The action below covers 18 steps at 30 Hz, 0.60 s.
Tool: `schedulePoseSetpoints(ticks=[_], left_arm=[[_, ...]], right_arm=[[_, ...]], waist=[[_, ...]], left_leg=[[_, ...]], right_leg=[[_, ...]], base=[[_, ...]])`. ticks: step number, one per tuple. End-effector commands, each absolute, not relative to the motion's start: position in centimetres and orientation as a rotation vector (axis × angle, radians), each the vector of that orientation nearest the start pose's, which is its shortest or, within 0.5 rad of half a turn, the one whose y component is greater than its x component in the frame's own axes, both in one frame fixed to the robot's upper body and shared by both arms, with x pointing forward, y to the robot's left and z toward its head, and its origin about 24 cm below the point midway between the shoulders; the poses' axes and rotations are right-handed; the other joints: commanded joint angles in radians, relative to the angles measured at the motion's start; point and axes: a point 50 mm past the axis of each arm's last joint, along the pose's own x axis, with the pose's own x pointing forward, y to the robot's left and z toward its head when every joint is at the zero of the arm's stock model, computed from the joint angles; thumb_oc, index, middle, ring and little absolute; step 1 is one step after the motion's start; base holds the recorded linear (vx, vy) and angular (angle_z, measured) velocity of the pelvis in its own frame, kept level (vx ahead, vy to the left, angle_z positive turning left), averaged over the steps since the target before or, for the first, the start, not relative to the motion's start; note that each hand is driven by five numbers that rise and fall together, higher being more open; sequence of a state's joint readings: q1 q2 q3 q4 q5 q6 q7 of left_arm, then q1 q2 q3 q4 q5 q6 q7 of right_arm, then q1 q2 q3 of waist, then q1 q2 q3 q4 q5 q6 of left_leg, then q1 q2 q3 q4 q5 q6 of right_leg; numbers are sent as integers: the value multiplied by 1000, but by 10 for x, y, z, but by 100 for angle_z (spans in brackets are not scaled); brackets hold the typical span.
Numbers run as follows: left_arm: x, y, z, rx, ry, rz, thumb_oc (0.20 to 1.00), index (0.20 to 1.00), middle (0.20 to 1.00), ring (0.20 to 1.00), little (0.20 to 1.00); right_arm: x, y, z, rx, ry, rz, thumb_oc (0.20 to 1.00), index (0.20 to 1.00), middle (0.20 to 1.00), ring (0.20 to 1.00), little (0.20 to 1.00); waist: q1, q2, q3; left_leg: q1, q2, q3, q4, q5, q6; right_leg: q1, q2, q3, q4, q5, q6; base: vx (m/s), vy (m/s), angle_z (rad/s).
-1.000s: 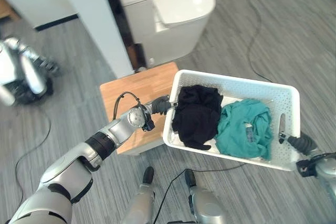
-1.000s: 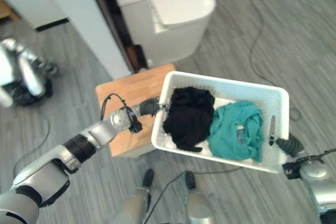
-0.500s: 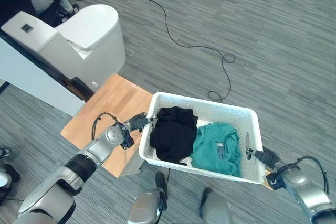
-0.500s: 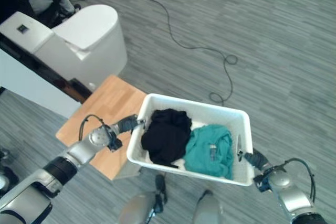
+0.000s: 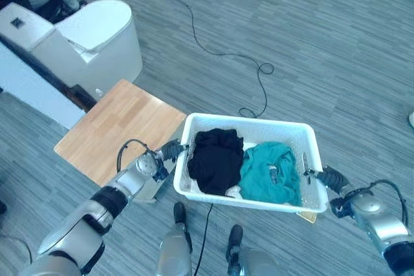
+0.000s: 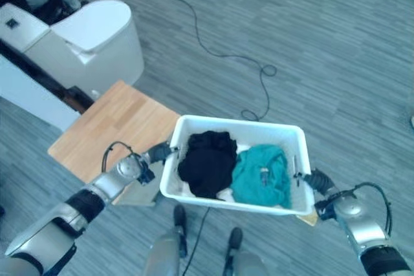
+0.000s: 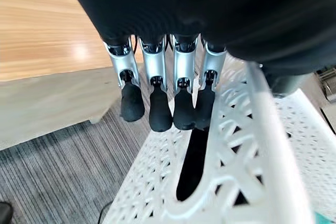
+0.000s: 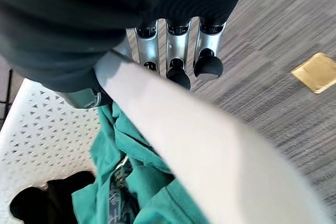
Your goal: Grab the laundry basket,head to the washer,open it,put in the laundry and shut it.
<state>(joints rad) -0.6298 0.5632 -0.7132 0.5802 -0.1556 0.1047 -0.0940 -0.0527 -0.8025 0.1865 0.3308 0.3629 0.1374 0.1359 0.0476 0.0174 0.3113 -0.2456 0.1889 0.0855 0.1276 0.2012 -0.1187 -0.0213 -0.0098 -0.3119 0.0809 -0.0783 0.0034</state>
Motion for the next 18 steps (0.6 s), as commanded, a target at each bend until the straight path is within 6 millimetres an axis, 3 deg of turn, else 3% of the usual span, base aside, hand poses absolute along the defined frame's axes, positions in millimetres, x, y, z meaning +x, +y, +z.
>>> schedulePoseSetpoints(ticks=[1,2,3,4,5,6,10,11,12,14,15,16,18], left_arm=[[375,185,108,734,100,-252,200,200,200,200,200],[376,192,106,735,115,-226,200,200,200,200,200],[378,197,108,739,122,-203,200,200,200,200,200],[380,208,109,755,144,-162,200,200,200,200,200],[381,208,109,755,144,-161,200,200,200,200,200],[383,222,113,774,162,-105,200,200,200,200,200],[384,238,117,776,179,-46,200,200,200,200,200],[384,246,118,775,192,-15,200,200,200,200,200],[383,247,118,776,193,-13,200,200,200,200,200],[383,246,118,784,188,-17,200,200,200,200,200],[382,247,118,788,186,-17,200,200,200,200,200],[380,248,116,795,189,-22,200,200,200,200,200],[377,247,110,792,201,-30,200,200,200,200,200]], right_arm=[[257,-329,71,-490,335,-5,200,200,200,200,200],[257,-326,70,-489,337,13,200,200,200,200,200],[259,-322,70,-481,332,31,200,200,200,200,200],[261,-316,66,-470,335,50,200,200,200,200,200],[261,-316,66,-470,334,50,200,200,200,200,200],[269,-308,63,-459,330,67,200,200,200,200,200],[280,-293,56,-421,322,91,200,200,200,200,200],[285,-282,50,-402,328,119,200,200,200,200,200],[285,-282,50,-402,328,120,200,200,200,200,200],[288,-274,44,-384,333,127,200,200,200,200,200],[287,-269,41,-372,335,136,200,200,200,200,200],[287,-262,37,-355,336,158,200,200,200,200,200],[286,-256,32,-332,340,173,200,200,200,200,200]], waist=[[25,-42,35],[43,-44,38],[54,-40,33],[75,-37,21],[78,-40,20],[106,-39,10],[145,-67,10],[156,-83,-8],[158,-85,-6],[167,-119,-30],[170,-143,-43],[175,-172,-59],[169,-188,-73]], left_leg=[[-46,-100,-73,164,-176,71],[-79,-158,-96,171,-182,75],[-116,-188,-92,146,-156,76],[-147,-196,-49,96,-101,78],[-145,-196,-46,92,-99,78],[-177,-217,-6,24,-71,78],[-193,-243,25,-25,-57,79],[-187,-245,35,-27,-56,102],[-183,-245,38,-29,-56,102],[-178,-253,22,-9,-57,132],[-182,-257,21,10,-66,142],[-167,-279,26,27,-95,163],[-117,-287,42,26,-133,193]], right_leg=[[36,-3,61,9,-72,19],[50,8,70,14,-80,18],[58,25,71,15,-83,21],[74,55,80,18,-103,19],[73,53,84,19,-104,20],[90,90,102,30,-123,17],[148,125,176,45,-157,14],[186,133,209,37,-163,19],[189,131,211,36,-164,19],[205,122,233,41,-163,28],[210,110,240,54,-151,41],[209,85,250,96,-79,79],[150,62,254,270,79,163]], base=[[83,-142,-3],[107,-94,-14],[265,-153,-6],[222,-110,-2],[347,-100,-5],[200,-43,-36],[374,-52,-95],[413,-11,-91],[468,-8,-78],[415,13,-53],[525,75,-14],[525,95,-4],[553,140,-28]])
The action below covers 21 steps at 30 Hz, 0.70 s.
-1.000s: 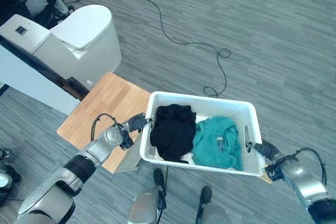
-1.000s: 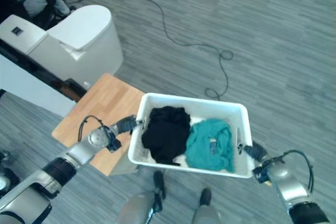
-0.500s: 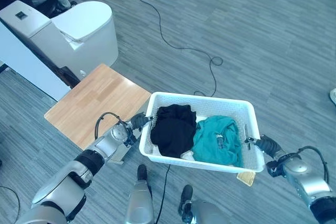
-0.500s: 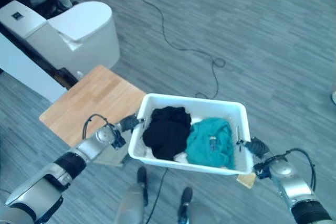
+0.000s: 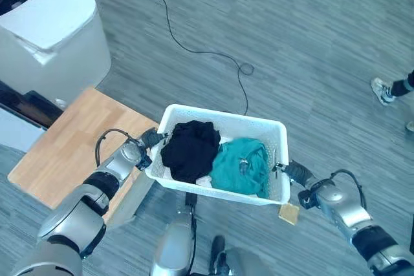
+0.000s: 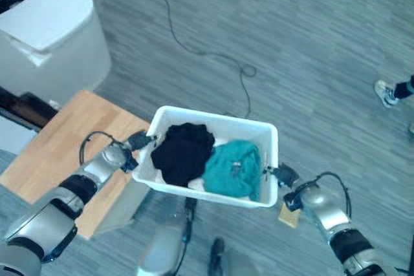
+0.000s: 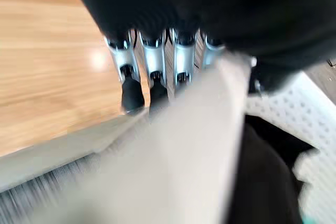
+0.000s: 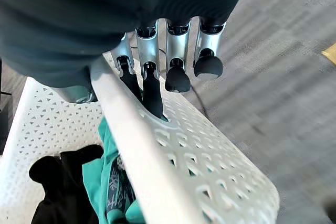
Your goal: Grab the laundry basket,head to the washer,open it,put in the laundry and shut it.
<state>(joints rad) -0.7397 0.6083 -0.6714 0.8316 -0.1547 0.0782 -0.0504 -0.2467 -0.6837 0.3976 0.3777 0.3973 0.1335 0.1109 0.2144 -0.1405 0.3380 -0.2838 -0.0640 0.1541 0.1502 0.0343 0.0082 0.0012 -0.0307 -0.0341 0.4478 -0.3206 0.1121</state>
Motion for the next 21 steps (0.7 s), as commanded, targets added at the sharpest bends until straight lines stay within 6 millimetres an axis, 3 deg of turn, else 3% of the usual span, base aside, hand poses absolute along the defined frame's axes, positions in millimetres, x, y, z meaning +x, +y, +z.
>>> schedulePoseSetpoints(ticks=[1,2,3,4,5,7,8,9,10,11,14,15,19,21], left_arm=[[374,242,102,777,209,-46,200,200,200,200,200],[374,242,102,777,209,-46,200,200,200,200,200],[374,233,96,762,213,-59,200,200,200,200,200],[374,233,96,762,213,-59,200,200,200,200,200],[375,229,93,766,219,-67,200,200,200,200,200],[378,220,92,766,217,-82,200,200,200,200,200],[380,216,92,769,215,-87,200,200,200,200,200],[383,212,94,774,213,-86,200,200,200,200,200],[384,212,94,774,213,-87,200,200,200,200,200],[386,208,93,773,217,-87,200,200,200,200,200],[388,199,91,781,215,-98,200,200,200,200,200],[388,191,85,779,228,-109,200,200,200,200,200],[388,187,82,783,231,-119,200,200,200,200,200],[383,192,74,775,257,-122,200,200,200,200,200]], right_arm=[[285,-257,34,-346,335,168,200,200,200,200,200],[285,-257,34,-346,335,168,200,200,200,200,200],[287,-259,38,-374,321,158,200,200,200,200,200],[287,-259,38,-374,321,158,200,200,200,200,200],[289,-261,41,-382,313,146,200,200,200,200,200],[290,-267,45,-393,305,117,200,200,200,200,200],[291,-271,47,-386,300,95,200,200,200,200,200],[291,-277,48,-376,294,59,200,200,200,200,200],[291,-278,48,-376,294,58,200,200,200,200,200],[291,-280,48,-363,294,45,200,200,200,200,200],[289,-284,47,-363,304,31,200,200,200,200,200],[289,-283,46,-356,307,34,200,200,200,200,200],[289,-282,44,-345,314,35,200,200,200,200,200],[291,-276,39,-343,327,57,200,200,200,200,200]], waist=[[-26,-15,-89],[-25,-11,-91],[-65,36,-81],[-66,35,-80],[-90,58,-68],[-137,90,-55],[-160,96,-50],[-185,94,-53],[-188,96,-49],[-204,95,-47],[-242,95,-47],[-257,100,-44],[-270,112,-43],[-277,123,-59]], left_leg=[[-19,-21,-11,-4,4,81],[-21,-17,-11,-5,6,80],[52,16,-12,-28,-11,77],[52,14,-13,-28,-10,77],[99,28,-18,-44,-21,69],[154,32,-56,-58,-34,48],[180,26,-75,-55,-51,37],[197,20,-101,-41,-77,16],[201,22,-105,-37,-81,15],[225,20,-121,-34,-108,5],[276,9,-169,-8,-168,-5],[312,11,-205,18,-214,-12],[355,26,-244,30,-252,-20],[440,62,-259,9,-280,-38]], right_leg=[[66,58,-53,80,443,119],[63,62,-52,77,447,118],[-33,28,-122,198,438,117],[-33,27,-123,199,436,117],[-88,-6,-165,220,399,100],[-158,-38,-222,168,327,60],[-183,-46,-228,118,286,41],[-198,-59,-221,-44,252,19],[-189,-57,-225,-49,251,18],[-206,-67,-193,-147,262,19],[-274,-100,-75,-275,337,41],[-296,-144,-50,-327,386,58],[-308,-173,-55,-373,421,70],[-321,-198,-127,-417,452,93]], base=[[441,118,-27],[574,154,3],[280,75,28],[438,96,27],[288,36,72],[425,5,68],[529,-139,48],[398,-131,61],[412,-193,103],[290,-139,76],[464,-259,53],[431,-275,71],[366,-258,84],[639,-459,42]])
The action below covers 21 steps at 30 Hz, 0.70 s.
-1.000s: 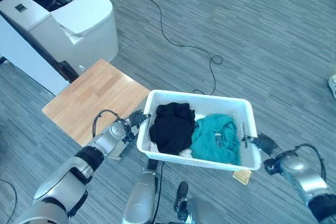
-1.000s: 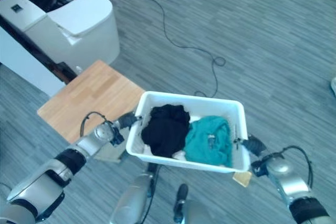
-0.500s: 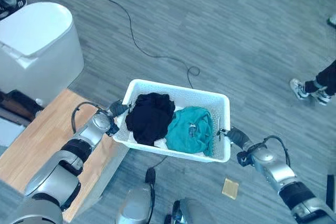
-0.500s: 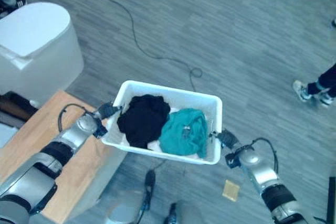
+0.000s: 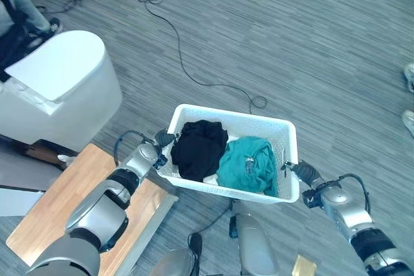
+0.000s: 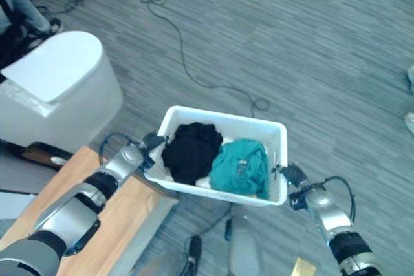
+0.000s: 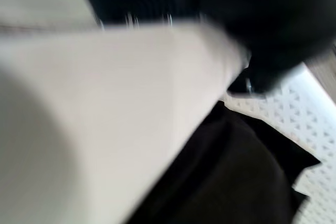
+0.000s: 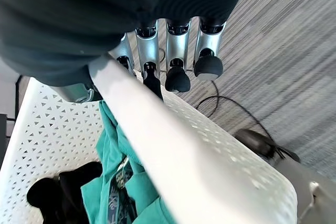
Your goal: Grab the laundry basket,head to the washer,open it,put in the laundry and shut it.
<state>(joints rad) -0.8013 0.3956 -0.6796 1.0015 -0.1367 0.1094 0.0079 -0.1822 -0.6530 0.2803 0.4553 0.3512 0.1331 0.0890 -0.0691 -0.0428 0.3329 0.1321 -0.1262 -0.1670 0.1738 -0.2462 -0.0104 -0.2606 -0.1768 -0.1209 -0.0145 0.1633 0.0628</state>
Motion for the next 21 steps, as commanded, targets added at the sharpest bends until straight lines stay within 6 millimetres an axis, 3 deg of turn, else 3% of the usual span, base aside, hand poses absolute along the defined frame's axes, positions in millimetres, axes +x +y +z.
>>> schedulePoseSetpoints(ticks=[1,2,3,4,5,6,8,9,10,12,13,14,15,16,17,18,19,21], left_arm=[[382,193,74,765,249,-132,200,200,200,200,200],[381,194,74,765,250,-131,200,200,200,200,200],[379,196,72,752,254,-130,200,200,200,200,200],[375,202,65,728,283,-119,200,200,200,200,200],[373,206,63,721,292,-108,200,200,200,200,200],[373,208,65,710,288,-103,200,200,200,200,200],[375,204,69,703,272,-108,200,200,200,200,200],[376,199,69,696,271,-123,200,200,200,200,200],[378,195,71,695,262,-129,200,200,200,200,200],[380,183,73,702,246,-163,200,200,200,200,200],[380,182,74,707,234,-171,200,200,200,200,200],[380,180,77,713,219,-185,200,200,200,200,200],[380,180,77,713,220,-185,200,200,200,200,200],[380,178,79,725,199,-201,200,200,200,200,200],[381,177,81,731,188,-204,200,200,200,200,200],[380,176,81,737,187,-215,200,200,200,200,200],[380,177,81,738,187,-214,200,200,200,200,200],[380,178,83,735,186,-216,200,200,200,200,200]], right_arm=[[288,-276,38,-357,343,64,200,200,200,200,200],[288,-276,38,-357,344,65,200,200,200,200,200],[287,-277,38,-372,351,72,200,200,200,200,200],[284,-280,35,-379,365,72,200,200,200,200,200],[284,-280,35,-373,362,70,200,200,200,200,200],[286,-279,37,-357,347,63,200,200,200,200,200],[281,-284,36,-348,352,39,200,200,200,200,200],[279,-288,38,-353,352,20,200,200,200,200,200],[278,-289,38,-354,351,13,200,200,200,200,200],[275,-290,39,-336,336,3,200,200,200,200,200],[275,-288,39,-327,326,6,200,200,200,200,200],[275,-285,39,-322,319,14,200,200,200,200,200],[275,-285,39,-322,319,14,200,200,200,200,200],[277,-284,36,-325,315,5,200,200,200,200,200],[279,-282,34,-324,321,-1,200,200,200,200,200],[287,-273,30,-308,323,9,200,200,200,200,200],[287,-273,30,-307,322,10,200,200,200,200,200],[290,-264,25,-293,335,31,200,200,200,200,200]], waist=[[2,14,-88],[2,16,-87],[-2,18,-101],[-5,22,-120],[3,18,-115],[11,8,-109],[21,-9,-91],[35,-14,-75],[41,-18,-67],[70,-18,-50],[97,-3,-47],[122,1,-52],[123,0,-52],[162,20,-60],[181,27,-66],[204,23,-78],[206,20,-77],[218,16,-115]], left_leg=[[74,152,56,-13,0,-39],[77,154,57,-15,-1,-40],[90,187,68,11,29,-54],[15,254,75,241,182,-47],[-43,286,90,408,271,-41],[-126,296,91,545,311,-19],[-217,318,101,648,355,17],[-296,301,113,670,308,28],[-354,278,117,660,300,30],[-437,197,153,521,280,15],[-469,145,164,389,288,9],[-462,124,169,253,306,5],[-461,123,169,250,307,5],[-479,110,172,-9,380,-15],[-503,100,166,-70,385,-18],[-516,85,197,-115,392,-22],[-514,84,201,-114,390,-22],[-465,90,209,-119,403,9]], right_leg=[[-29,-38,-48,73,-17,133],[-28,-36,-48,75,-19,132],[-18,-19,-32,98,-25,123],[22,51,3,146,-68,76],[57,80,5,154,-89,44],[86,98,1,149,-106,13],[137,153,32,157,-159,-40],[170,164,37,164,-183,-51],[191,166,39,169,-195,-55],[245,185,43,164,-220,-54],[277,215,49,158,-237,-48],[293,218,51,153,-249,-43],[293,217,51,153,-249,-43],[353,253,62,140,-294,-41],[379,267,72,136,-310,-42],[444,275,102,136,-359,-42],[445,272,104,137,-360,-41],[474,279,134,170,-393,-39]], base=[[494,-375,3],[515,-409,-9],[455,-419,23],[585,-616,25],[499,-660,9],[341,-552,-25],[312,-488,-43],[290,-347,-24],[352,-245,4],[439,-151,24],[481,-106,-12],[345,-59,-30],[547,-66,-55],[588,-63,-54],[992,-78,-71],[574,-30,-75],[630,0,-76],[598,24,-77]])
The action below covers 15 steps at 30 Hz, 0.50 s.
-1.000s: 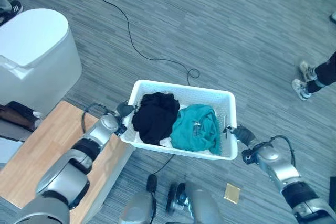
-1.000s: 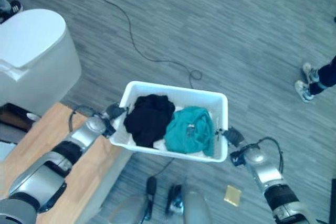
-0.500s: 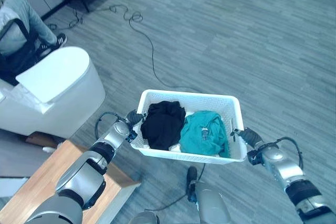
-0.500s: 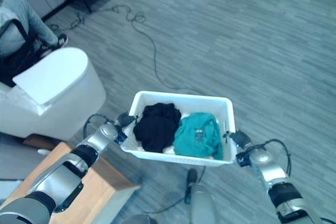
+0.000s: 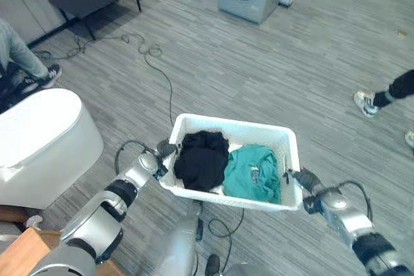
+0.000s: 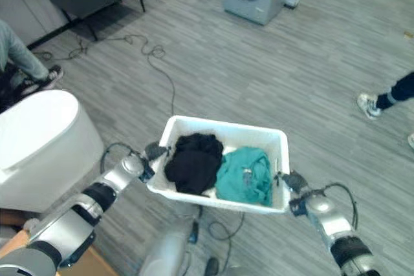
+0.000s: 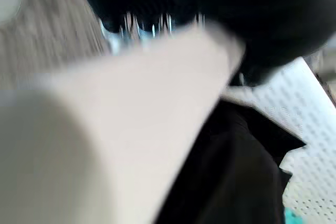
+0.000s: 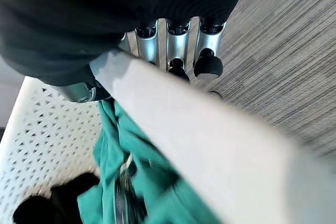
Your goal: Grab the laundry basket,head to the washer,open it,put in the laundry and shut it.
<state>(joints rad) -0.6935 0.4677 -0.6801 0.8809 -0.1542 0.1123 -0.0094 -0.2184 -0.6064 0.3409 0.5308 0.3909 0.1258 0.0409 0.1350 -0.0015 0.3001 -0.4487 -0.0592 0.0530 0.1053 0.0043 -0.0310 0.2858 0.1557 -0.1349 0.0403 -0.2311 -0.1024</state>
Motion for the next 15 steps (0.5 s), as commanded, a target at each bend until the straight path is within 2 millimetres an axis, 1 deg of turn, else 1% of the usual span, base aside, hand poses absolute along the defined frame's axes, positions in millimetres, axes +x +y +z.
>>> schedulePoseSetpoints(ticks=[1,2,3,4,5,6,7,8,9,10,11,12,13,14,15], left_arm=[[379,176,83,742,172,-226,200,200,200,200,200],[377,183,81,740,187,-211,200,200,200,200,200],[371,193,75,724,210,-200,200,200,200,200,200],[371,193,75,723,210,-199,200,200,200,200,200],[369,193,73,712,210,-198,200,200,200,200,200],[368,199,71,703,221,-169,200,200,200,200,200],[367,200,71,703,222,-169,200,200,200,200,200],[367,201,71,703,222,-162,200,200,200,200,200],[368,201,71,704,224,-162,200,200,200,200,200],[367,201,70,705,229,-162,200,200,200,200,200],[366,204,70,703,232,-154,200,200,200,200,200],[366,205,69,703,234,-154,200,200,200,200,200],[365,206,69,697,234,-150,200,200,200,200,200],[367,205,71,700,225,-144,200,200,200,200,200],[368,206,72,707,221,-138,200,200,200,200,200]], right_arm=[[288,-258,20,-292,342,49,200,200,200,200,200],[290,-253,19,-291,344,70,200,200,200,200,200],[291,-247,14,-287,359,87,200,200,200,200,200],[291,-247,14,-287,359,87,200,200,200,200,200],[291,-245,15,-291,351,85,200,200,200,200,200],[292,-241,15,-294,347,94,200,200,200,200,200],[292,-241,15,-295,347,95,200,200,200,200,200],[292,-242,16,-301,344,92,200,200,200,200,200],[291,-245,17,-302,343,85,200,200,200,200,200],[289,-248,16,-302,347,77,200,200,200,200,200],[286,-255,17,-303,349,62,200,200,200,200,200],[286,-255,17,-303,351,62,200,200,200,200,200],[283,-258,18,-304,348,57,200,200,200,200,200],[282,-261,19,-298,347,50,200,200,200,200,200],[280,-264,20,-301,349,46,200,200,200,200,200]], waist=[[22,-48,-101],[31,-56,-118],[24,-61,-112],[26,-58,-115],[8,-41,-102],[-26,0,-93],[-29,-5,-90],[-47,1,-80],[-65,5,-75],[-81,8,-74],[-105,-5,-77],[-107,-3,-75],[-119,-10,-77],[-132,-17,-76],[-141,-20,-75]], left_leg=[[131,0,-20,-18,153,53],[146,-5,-29,-1,134,70],[218,-11,-18,15,85,105],[215,-7,-17,14,87,104],[251,9,-4,22,68,108],[328,38,0,7,34,117],[329,31,-1,8,33,118],[368,27,-5,-2,18,119],[399,23,-16,-8,4,114],[417,23,-31,-8,-8,108],[449,10,-51,-7,-41,95],[455,13,-53,-7,-45,94],[478,8,-62,-11,-66,81],[497,5,-75,-14,-90,70],[514,3,-84,-14,-111,63]], right_leg=[[-70,-72,143,183,37,147],[-100,-80,143,270,94,188],[-197,-135,118,541,315,309],[-201,-132,120,540,319,308],[-244,-163,73,654,381,323],[-333,-207,0,756,347,294],[-334,-214,-1,766,339,294],[-376,-242,-19,766,301,278],[-416,-253,-39,713,262,260],[-438,-248,-51,652,241,248],[-473,-242,-36,462,205,236],[-463,-239,-40,455,203,235],[-471,-248,-28,308,203,236],[-484,-256,-3,164,229,247],[-492,-266,25,72,258,258]], base=[[700,44,-70],[805,123,-14],[509,111,-15],[502,133,-22],[463,147,-68],[468,141,-42],[446,115,-12],[317,18,33],[454,-1,39],[602,-125,51],[451,-127,66],[482,-179,72],[357,-168,60],[479,-233,35],[474,-229,42]])
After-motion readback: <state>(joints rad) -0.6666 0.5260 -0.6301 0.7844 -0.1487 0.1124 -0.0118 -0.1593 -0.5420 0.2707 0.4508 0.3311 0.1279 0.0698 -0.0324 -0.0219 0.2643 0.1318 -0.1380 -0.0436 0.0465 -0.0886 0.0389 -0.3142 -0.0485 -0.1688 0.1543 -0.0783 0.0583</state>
